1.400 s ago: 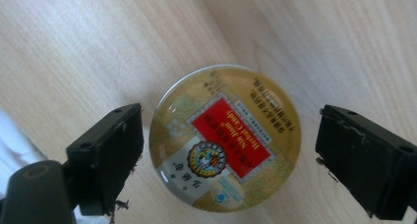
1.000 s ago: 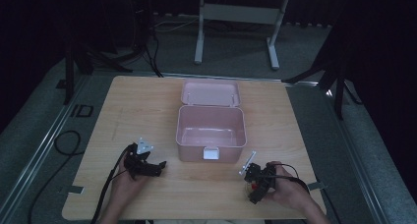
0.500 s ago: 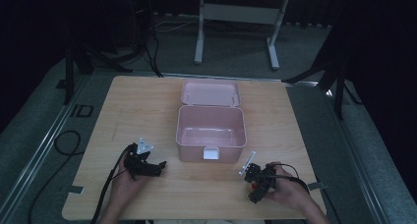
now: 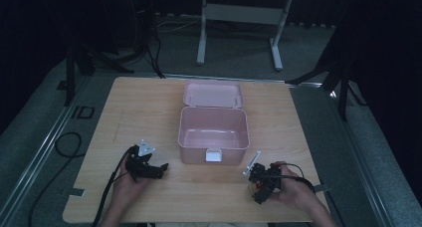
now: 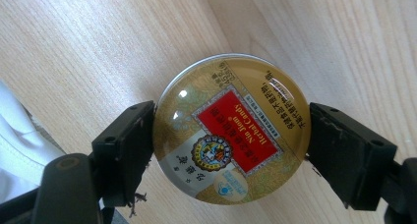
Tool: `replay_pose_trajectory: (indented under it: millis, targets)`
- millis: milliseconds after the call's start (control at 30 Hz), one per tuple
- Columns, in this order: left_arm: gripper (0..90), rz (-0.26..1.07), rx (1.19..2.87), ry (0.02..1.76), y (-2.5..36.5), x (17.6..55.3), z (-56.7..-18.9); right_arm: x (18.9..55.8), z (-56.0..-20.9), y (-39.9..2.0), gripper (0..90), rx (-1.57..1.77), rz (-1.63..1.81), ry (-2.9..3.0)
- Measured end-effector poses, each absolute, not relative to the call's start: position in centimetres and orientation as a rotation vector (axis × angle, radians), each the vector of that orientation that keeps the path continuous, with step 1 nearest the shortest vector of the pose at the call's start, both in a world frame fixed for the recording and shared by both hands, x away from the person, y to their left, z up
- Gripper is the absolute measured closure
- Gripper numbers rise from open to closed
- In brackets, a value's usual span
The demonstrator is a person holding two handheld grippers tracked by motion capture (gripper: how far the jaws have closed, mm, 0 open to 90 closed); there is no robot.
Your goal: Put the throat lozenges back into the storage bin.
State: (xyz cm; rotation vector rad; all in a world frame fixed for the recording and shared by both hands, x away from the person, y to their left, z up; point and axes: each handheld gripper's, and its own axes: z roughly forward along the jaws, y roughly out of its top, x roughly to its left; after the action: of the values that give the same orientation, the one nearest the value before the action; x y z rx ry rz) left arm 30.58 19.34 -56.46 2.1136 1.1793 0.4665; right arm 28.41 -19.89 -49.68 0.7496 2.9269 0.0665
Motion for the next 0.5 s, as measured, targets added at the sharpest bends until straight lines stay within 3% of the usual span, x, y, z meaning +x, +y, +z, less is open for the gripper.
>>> replay_pose_trajectory:
  millis: [500]
  targets:
    - [5.5, 0.466, 2.113, 1.18, 19.3, 30.6, -56.5, 29.0, -47.6, -20.4, 20.9, 0.752, 0.084, 2.897]
